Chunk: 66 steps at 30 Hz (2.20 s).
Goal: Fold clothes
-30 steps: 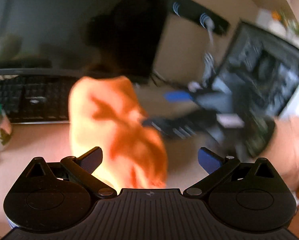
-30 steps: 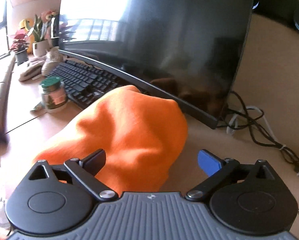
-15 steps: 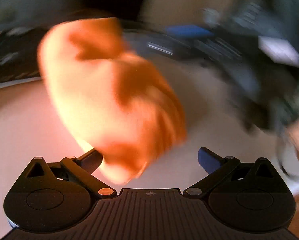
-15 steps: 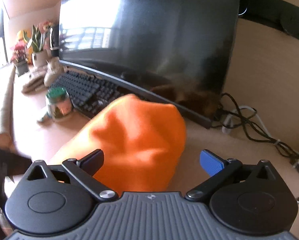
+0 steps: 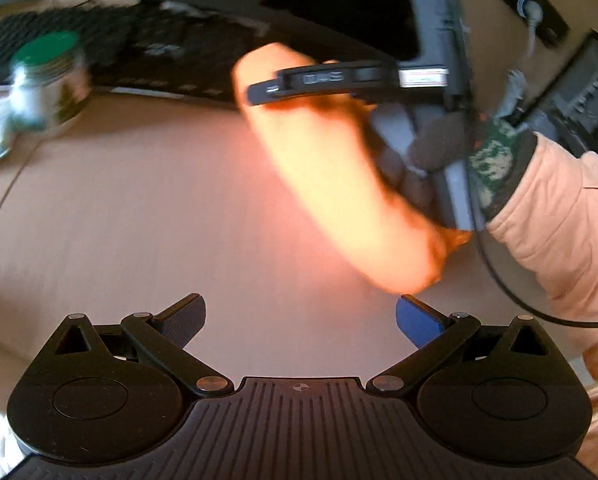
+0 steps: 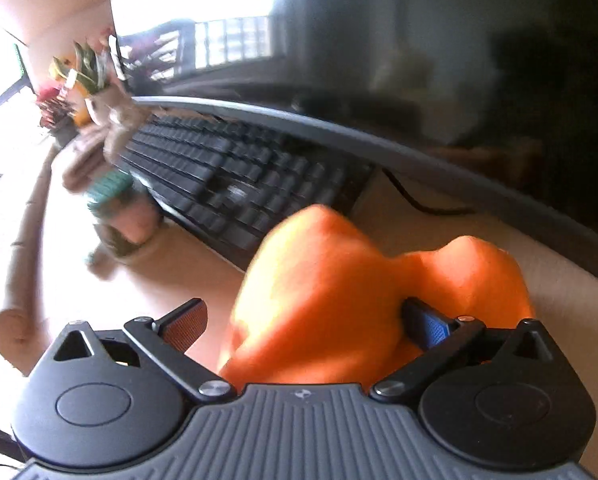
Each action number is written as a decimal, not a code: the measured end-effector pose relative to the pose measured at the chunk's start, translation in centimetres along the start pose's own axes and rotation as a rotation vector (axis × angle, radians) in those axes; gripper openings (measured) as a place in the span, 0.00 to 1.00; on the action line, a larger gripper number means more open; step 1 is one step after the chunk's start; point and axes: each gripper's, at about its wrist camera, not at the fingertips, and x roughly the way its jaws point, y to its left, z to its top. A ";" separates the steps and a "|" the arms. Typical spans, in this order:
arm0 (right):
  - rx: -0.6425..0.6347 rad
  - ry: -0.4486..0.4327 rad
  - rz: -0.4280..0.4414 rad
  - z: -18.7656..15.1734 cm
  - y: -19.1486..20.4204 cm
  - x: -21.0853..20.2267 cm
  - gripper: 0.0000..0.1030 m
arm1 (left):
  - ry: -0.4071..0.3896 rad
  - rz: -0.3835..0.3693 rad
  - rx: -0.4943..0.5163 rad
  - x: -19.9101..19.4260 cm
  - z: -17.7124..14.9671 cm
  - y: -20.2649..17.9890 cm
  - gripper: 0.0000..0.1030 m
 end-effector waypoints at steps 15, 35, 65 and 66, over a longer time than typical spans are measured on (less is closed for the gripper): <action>0.020 -0.184 -0.365 -7.2 1.7 -13.0 1.00 | -0.009 -0.143 0.168 0.4 1.2 -1.0 1.00; 0.163 -0.129 -0.667 -13.8 3.2 -17.4 1.00 | -0.112 -0.090 0.232 4.7 4.8 -0.4 1.00; 0.183 -0.206 -0.275 -11.7 1.7 -13.6 1.00 | -0.236 -0.280 0.060 8.7 16.3 1.1 1.00; 0.181 -0.230 -0.320 -11.6 1.4 -14.2 1.00 | -0.244 -0.275 0.047 8.4 16.2 1.3 1.00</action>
